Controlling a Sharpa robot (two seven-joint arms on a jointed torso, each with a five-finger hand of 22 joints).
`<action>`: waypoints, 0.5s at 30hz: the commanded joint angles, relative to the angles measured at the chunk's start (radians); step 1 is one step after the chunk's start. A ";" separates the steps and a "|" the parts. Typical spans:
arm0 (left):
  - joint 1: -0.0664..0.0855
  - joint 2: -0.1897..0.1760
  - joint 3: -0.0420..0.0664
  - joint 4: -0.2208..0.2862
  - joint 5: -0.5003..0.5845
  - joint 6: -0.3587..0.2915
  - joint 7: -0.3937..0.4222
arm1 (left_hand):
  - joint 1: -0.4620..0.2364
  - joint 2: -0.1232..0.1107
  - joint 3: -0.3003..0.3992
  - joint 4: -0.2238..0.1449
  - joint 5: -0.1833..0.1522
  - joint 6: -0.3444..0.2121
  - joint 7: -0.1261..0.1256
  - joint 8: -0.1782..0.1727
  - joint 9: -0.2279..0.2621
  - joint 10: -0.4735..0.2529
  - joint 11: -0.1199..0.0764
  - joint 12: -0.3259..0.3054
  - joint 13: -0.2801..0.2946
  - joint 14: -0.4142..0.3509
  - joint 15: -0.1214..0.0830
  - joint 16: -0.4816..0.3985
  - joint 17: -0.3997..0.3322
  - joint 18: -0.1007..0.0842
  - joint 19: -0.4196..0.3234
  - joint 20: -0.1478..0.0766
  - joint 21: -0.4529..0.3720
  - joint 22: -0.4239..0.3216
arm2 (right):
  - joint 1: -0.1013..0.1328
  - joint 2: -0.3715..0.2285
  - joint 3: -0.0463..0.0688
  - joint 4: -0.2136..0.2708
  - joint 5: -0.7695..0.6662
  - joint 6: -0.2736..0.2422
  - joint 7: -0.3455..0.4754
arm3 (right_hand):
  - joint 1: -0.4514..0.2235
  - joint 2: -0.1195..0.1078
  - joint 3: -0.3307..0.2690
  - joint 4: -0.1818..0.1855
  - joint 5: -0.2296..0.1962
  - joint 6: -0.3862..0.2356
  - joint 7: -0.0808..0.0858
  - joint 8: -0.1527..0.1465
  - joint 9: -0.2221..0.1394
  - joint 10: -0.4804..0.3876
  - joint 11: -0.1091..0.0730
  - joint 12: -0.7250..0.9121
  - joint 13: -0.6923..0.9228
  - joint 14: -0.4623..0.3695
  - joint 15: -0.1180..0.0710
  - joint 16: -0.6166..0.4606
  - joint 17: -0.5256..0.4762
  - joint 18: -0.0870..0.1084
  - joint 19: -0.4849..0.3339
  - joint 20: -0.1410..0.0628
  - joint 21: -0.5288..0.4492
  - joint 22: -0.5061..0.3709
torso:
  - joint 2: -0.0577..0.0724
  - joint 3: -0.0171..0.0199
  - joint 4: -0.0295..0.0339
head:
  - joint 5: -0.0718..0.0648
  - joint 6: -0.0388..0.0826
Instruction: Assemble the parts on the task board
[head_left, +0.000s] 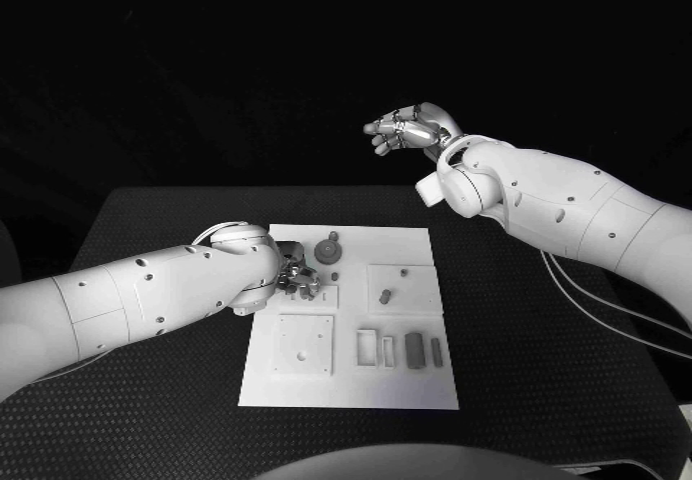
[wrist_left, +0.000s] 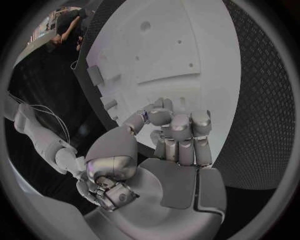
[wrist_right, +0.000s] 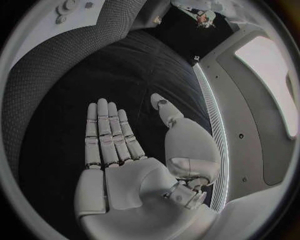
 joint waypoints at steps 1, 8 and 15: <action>-0.010 -0.001 -0.007 0.001 -0.004 0.042 -0.010 | 0.001 0.009 0.043 0.038 0.003 0.134 -0.067 0.003 0.000 -0.004 -0.014 0.006 -0.002 0.012 -0.036 0.006 -0.001 0.011 -0.008 -0.099 0.005 0.005 | 0.000 0.001 0.000 0.000 -0.002 0.016 0.007 | 0.002 0.006 -0.004 0.000 0.004 -0.006 0.026 0.006 -0.002 0.006 -0.002 -0.006 -0.002 0.000 0.008 -0.006 -0.002 0.001 -0.007 0.000 -0.006 0.001 | 0.000 -0.0007 -0.0002 | 0.000 -0.001; -0.011 -0.002 -0.007 0.001 -0.004 0.040 -0.009 | 0.001 0.009 0.043 0.038 0.003 0.134 -0.067 0.003 0.000 -0.004 -0.014 0.006 -0.002 0.012 -0.036 0.006 -0.002 0.011 -0.008 -0.099 0.005 0.004 | -0.001 0.002 0.000 0.000 -0.002 0.017 0.007 | 0.002 0.006 -0.005 0.000 0.004 -0.006 0.026 0.006 -0.002 0.006 -0.002 -0.006 -0.003 -0.001 0.008 -0.006 -0.002 0.001 -0.008 0.000 -0.007 0.001 | 0.000 -0.0009 0.0005 | 0.000 -0.001; -0.011 -0.005 -0.007 0.001 -0.003 0.045 -0.009 | 0.000 0.009 0.043 0.038 0.003 0.134 -0.067 0.003 0.001 -0.004 -0.014 0.007 -0.002 0.011 -0.036 0.007 -0.002 0.011 -0.008 -0.099 0.005 0.004 | -0.002 0.002 0.000 -0.001 -0.002 0.018 0.007 | 0.002 0.006 -0.005 0.000 0.004 -0.007 0.026 0.006 -0.003 0.005 -0.002 -0.007 -0.005 -0.002 0.009 -0.008 -0.002 0.001 -0.009 0.001 -0.008 0.001 | 0.000 -0.0005 -0.0003 | 0.002 -0.002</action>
